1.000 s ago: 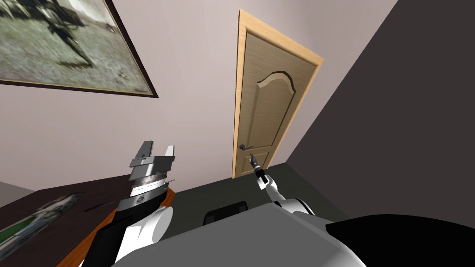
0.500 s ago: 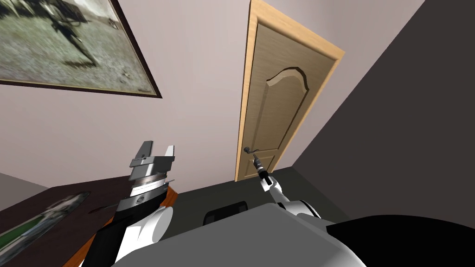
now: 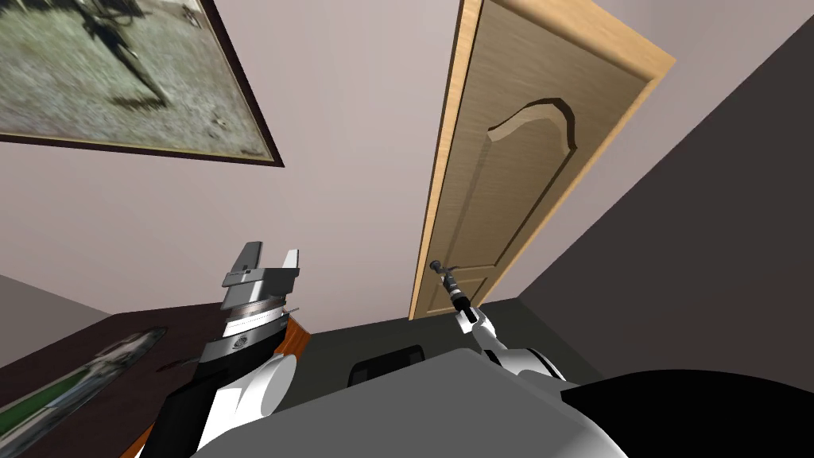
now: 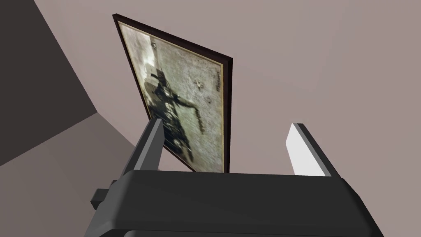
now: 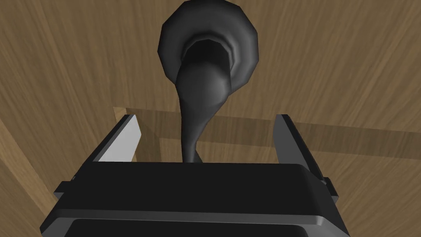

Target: Pull the door open

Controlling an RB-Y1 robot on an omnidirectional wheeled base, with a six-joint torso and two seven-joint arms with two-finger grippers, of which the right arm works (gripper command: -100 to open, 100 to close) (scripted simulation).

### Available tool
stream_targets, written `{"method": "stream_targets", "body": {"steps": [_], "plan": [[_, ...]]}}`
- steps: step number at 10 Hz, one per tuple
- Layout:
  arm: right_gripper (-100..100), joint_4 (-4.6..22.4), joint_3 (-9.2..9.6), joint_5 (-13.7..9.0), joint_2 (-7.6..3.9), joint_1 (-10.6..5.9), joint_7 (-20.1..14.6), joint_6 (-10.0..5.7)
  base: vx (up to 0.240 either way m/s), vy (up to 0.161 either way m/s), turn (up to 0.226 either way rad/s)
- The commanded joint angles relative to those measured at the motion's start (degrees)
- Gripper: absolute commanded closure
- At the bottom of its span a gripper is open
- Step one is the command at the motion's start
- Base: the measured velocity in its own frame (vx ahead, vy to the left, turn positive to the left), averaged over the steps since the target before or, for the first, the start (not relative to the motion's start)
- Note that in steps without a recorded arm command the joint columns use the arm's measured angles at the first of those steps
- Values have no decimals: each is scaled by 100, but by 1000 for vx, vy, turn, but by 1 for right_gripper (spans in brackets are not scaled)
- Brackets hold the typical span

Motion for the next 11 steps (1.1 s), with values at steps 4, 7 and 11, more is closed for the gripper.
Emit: {"method": "stream_targets", "body": {"steps": [4, 7, 11], "plan": [[100, 178, -87, -59, -154, 16, -49, -149, 89, 18, 69], [100, 178, -87, -59, -154, 16, -49, -149, -21, -6, 2], [100, 151, -33, 37, -228, 103, -205, -268, -60, -24, 45]]}}
